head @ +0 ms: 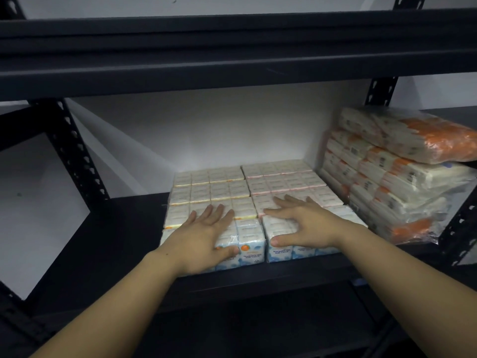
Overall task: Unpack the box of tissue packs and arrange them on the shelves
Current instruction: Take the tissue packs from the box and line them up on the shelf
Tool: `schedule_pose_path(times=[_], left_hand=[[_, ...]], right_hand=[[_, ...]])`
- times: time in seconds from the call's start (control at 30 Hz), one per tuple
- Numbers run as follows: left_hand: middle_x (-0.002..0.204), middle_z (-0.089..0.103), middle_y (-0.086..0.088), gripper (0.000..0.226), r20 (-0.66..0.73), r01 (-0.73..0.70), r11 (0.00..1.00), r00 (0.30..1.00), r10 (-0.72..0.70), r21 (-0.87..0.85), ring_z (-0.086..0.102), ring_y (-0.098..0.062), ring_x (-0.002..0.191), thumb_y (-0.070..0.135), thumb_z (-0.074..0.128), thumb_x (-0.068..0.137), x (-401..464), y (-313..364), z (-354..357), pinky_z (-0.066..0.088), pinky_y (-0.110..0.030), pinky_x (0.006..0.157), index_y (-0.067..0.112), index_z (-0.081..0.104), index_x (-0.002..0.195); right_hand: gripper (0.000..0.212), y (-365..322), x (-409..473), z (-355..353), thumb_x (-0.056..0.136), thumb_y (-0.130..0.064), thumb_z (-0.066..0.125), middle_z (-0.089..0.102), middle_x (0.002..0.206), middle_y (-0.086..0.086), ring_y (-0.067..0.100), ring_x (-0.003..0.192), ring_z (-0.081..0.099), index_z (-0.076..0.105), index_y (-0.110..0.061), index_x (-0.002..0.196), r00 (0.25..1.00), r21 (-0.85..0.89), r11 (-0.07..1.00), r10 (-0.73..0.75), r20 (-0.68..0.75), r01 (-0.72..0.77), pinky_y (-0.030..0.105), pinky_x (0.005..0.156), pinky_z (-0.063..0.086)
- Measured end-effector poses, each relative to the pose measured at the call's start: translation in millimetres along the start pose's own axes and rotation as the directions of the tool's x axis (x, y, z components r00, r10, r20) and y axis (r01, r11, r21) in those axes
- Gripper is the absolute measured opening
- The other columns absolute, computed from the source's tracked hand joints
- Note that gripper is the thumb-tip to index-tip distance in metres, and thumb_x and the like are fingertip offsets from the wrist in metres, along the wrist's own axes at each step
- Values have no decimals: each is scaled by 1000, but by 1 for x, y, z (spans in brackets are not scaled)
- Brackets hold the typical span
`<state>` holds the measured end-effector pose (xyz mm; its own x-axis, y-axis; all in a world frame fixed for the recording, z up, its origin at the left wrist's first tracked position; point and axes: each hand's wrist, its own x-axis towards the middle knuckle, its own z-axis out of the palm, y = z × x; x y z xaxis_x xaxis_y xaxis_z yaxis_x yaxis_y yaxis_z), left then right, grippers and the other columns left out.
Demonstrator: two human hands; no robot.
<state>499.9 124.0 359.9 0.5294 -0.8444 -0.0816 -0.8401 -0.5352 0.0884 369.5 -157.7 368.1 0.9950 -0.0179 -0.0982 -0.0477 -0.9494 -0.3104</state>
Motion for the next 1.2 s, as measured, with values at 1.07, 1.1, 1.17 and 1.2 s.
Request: schedule_pose_path(times=[1.07, 1.1, 1.17, 1.2], left_hand=[[171, -17, 8, 105, -35, 58, 997, 998, -56, 53, -17, -15, 157, 95, 19, 83, 24, 8, 4, -4, -45, 129, 35, -11, 163], [171, -16, 7, 107, -32, 57, 998, 998, -55, 38, -17, -15, 157, 95, 21, 82, 23, 8, 4, -5, -45, 129, 34, -10, 164], [171, -14, 5, 113, -27, 50, 999, 998, -51, -15, -15, -16, 157, 96, 31, 79, 20, 10, 1, -6, -45, 128, 31, -8, 164], [172, -12, 4, 117, -22, 48, 998, 999, -49, -51, -14, -15, 158, 96, 36, 78, 19, 10, -1, -7, -45, 128, 30, -7, 165]], right_hand=[[113, 1, 10, 1, 69, -103, 19, 4, 174, -11, 13, 160, 5, 12, -44, 164, 993, -206, 977, 28, -113, -51, 48, 127, 7], [113, 1, 10, 1, 69, -103, 19, 3, 174, -11, 13, 160, 5, 12, -44, 164, 994, -206, 977, 29, -105, -51, 48, 127, 7], [112, 0, 7, 0, 70, -103, 20, 2, 174, -10, 13, 160, 4, 11, -43, 164, 996, -185, 981, 39, -82, -54, 48, 128, 5], [113, -2, 6, 0, 69, -103, 21, 3, 174, -10, 13, 160, 4, 12, -42, 164, 996, -163, 985, 49, -77, -61, 49, 128, 5]])
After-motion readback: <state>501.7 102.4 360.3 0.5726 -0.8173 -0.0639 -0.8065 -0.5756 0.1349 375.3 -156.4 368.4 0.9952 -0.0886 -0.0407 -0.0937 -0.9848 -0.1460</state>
